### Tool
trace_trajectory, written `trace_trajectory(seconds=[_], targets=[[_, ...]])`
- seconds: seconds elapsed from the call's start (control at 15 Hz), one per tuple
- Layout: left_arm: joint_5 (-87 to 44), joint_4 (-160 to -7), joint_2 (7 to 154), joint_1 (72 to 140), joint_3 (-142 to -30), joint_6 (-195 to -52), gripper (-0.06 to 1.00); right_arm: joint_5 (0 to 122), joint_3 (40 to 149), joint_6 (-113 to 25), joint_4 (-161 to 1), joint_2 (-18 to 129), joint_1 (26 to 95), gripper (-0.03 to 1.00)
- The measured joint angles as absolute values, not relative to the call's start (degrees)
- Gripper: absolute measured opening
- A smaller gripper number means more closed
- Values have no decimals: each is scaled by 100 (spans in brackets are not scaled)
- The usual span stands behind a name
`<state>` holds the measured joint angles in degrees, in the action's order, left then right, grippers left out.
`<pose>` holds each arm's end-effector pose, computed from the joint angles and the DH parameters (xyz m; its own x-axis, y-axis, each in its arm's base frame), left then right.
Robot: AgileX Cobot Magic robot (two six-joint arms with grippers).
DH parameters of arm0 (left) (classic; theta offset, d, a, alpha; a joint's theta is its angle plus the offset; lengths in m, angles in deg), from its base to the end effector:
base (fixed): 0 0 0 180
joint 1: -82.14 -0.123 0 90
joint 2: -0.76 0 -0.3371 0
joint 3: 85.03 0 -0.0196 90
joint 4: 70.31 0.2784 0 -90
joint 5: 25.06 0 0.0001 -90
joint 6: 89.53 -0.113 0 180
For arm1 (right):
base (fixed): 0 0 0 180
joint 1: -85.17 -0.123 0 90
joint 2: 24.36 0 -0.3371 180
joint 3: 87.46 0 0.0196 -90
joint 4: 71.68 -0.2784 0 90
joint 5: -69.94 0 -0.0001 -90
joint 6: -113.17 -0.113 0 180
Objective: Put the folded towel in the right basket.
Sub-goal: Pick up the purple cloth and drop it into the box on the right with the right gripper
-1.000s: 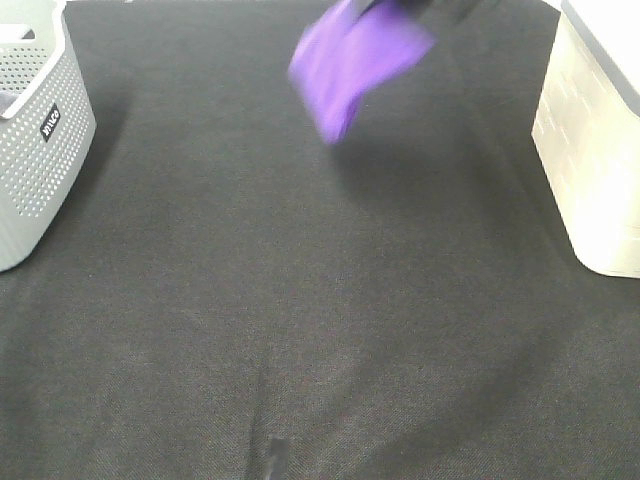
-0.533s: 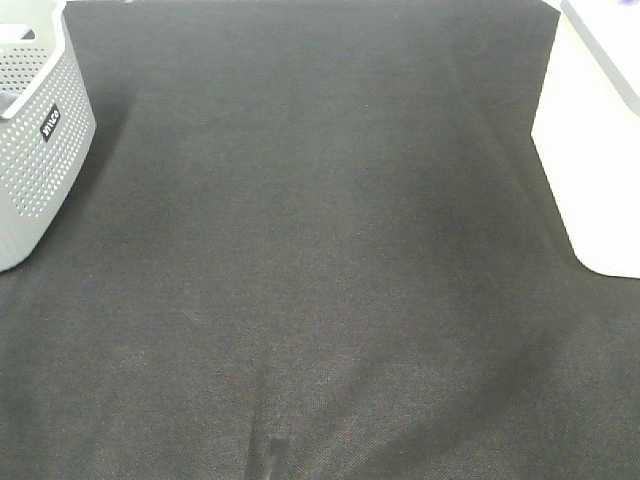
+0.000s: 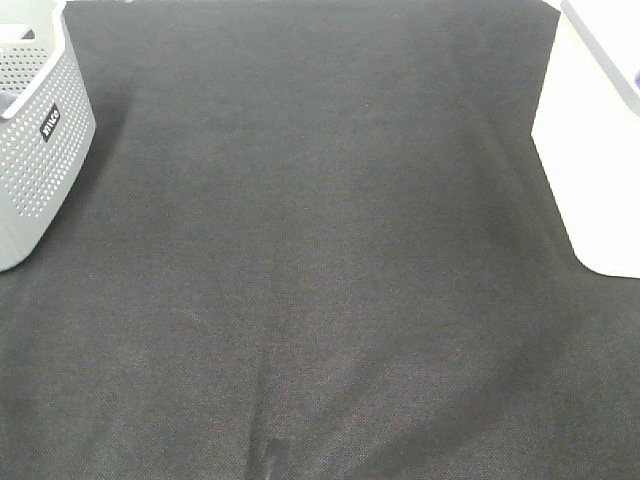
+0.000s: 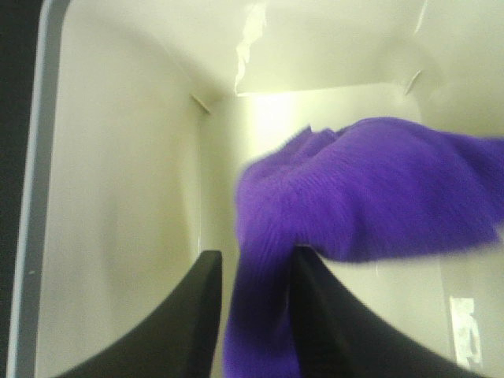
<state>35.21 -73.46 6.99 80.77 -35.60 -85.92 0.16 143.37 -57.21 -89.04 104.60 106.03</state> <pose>-0.0147 -0.0057 0.2834 -0.4365 -0.1005 -0.8941 -0.0204 0.9946 -0.1019 0.5152 -0.1625 0.3705 -0.7945 0.2409 -0.5574 0.1519 0.9676 0.2017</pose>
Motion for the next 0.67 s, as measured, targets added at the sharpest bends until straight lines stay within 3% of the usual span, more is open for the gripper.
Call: trace_trajectory(seconds=[0.4, 0.47, 0.53, 0.6, 0.67], targets=[[3521, -7346, 699, 8077, -3560, -8592, 99, 10, 14337, -5721, -8807, 10505, 10603, 37], [3521, -7346, 699, 8077, -3560, -8592, 99, 10, 14337, -5726, -8807, 10505, 10603, 42], [3521, -7346, 699, 8077, -3560, -8592, 99, 10, 14337, -5766, -8761, 10505, 10603, 55], [3521, -7346, 699, 8077, -3560, -8592, 99, 10, 14337, -5761, -8658, 10505, 10603, 76], [3521, -7346, 699, 8077, -3560, -8592, 99, 10, 14337, -5761, -8566, 10505, 10603, 88]])
